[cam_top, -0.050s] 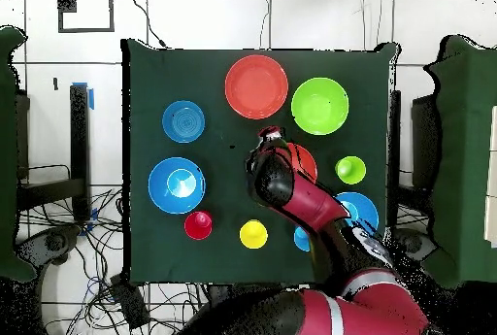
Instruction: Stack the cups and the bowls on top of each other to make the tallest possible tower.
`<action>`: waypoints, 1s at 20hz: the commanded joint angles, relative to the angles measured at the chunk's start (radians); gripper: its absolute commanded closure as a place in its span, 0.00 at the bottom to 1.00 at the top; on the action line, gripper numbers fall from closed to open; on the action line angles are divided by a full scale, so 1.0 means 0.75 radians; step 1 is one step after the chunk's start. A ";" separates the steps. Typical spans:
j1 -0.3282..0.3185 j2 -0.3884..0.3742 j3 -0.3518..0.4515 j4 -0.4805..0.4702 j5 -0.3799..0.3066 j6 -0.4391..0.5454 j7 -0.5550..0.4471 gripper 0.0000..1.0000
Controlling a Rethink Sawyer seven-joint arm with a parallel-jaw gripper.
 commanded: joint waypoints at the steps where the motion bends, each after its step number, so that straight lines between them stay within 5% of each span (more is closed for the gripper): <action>1: 0.029 -0.041 0.211 0.030 -0.045 0.095 0.194 0.00; 11: 0.055 -0.070 0.215 0.009 0.011 0.148 0.185 0.00; 20: 0.028 0.003 0.261 -0.009 -0.026 0.055 0.201 0.00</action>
